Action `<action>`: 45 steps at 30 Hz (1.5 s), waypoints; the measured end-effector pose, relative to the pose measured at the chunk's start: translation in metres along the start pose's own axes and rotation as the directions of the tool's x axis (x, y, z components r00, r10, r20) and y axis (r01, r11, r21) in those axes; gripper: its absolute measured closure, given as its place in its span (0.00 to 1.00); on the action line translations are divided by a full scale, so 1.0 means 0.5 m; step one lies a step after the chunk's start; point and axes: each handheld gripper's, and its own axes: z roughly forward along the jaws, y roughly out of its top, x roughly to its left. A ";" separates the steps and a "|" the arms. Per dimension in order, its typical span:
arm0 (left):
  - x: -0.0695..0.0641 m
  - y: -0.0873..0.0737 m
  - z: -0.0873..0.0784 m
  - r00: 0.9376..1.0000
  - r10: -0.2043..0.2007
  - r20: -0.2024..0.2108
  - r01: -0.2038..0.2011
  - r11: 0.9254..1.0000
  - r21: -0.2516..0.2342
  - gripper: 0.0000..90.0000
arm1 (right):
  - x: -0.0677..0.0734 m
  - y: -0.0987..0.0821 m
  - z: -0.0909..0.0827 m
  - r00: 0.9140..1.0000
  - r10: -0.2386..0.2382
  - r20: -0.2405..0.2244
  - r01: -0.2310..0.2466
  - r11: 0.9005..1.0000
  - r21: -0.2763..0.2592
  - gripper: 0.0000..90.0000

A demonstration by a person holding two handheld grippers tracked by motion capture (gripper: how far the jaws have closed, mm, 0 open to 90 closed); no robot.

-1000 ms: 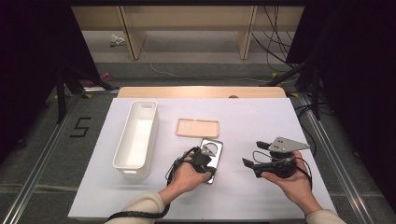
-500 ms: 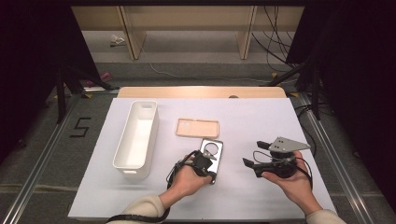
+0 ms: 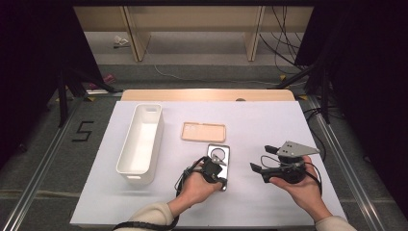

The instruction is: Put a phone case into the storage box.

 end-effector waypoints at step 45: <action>0.114 -0.139 -0.298 0.968 0.176 -0.178 -0.231 0.903 -0.363 0.01 | 0.039 0.031 0.060 0.986 -0.124 -0.115 0.136 0.986 0.101 0.19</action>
